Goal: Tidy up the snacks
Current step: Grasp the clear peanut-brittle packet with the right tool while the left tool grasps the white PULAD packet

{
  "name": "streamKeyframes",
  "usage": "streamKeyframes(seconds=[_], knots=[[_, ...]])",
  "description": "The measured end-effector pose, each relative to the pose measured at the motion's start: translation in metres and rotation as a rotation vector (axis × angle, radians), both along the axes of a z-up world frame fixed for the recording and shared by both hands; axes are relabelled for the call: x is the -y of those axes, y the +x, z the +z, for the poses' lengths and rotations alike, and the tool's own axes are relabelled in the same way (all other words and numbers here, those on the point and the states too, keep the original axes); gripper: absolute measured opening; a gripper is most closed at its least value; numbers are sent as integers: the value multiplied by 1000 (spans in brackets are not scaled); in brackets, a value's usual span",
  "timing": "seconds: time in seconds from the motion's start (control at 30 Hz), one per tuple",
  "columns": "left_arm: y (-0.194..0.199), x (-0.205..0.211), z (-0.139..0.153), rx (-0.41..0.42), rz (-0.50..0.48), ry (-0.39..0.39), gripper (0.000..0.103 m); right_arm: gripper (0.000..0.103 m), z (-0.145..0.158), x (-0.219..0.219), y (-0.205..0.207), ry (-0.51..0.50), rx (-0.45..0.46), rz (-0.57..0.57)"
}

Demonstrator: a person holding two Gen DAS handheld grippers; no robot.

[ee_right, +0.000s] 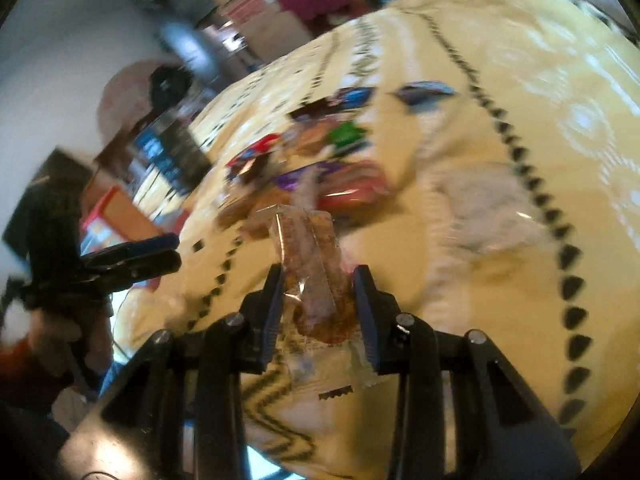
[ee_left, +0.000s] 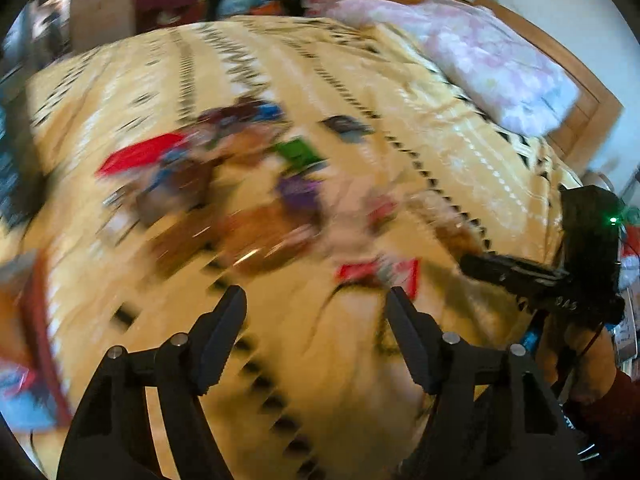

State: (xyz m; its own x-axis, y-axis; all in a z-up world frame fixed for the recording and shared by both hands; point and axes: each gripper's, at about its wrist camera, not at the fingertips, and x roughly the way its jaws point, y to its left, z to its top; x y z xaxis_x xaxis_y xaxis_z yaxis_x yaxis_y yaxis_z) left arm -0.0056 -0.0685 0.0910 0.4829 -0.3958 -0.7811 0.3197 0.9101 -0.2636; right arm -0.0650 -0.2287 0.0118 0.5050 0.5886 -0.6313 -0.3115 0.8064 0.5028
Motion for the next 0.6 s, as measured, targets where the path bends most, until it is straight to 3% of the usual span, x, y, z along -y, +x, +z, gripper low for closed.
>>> streamKeyframes(seconds=[0.17,0.37,0.4,0.43,0.47,0.6], knots=[[40,37,-11,-22,-25,-76,74,35,-8,21,3,55,-21,-47],[75,47,-47,-91,18,-76,73,35,-15,26,2,87,-36,-51],[78,47,-49,-88,21,-83,67,35,-16,27,2,89,-36,-50],[78,47,-51,-85,20,-81,49,35,-17,26,3,91,-36,-48],[79,47,-52,-91,20,-74,37,35,-18,26,3,92,-37,-46],[73,48,-51,-66,10,-67,34,35,-21,26,2,100,-34,-53]])
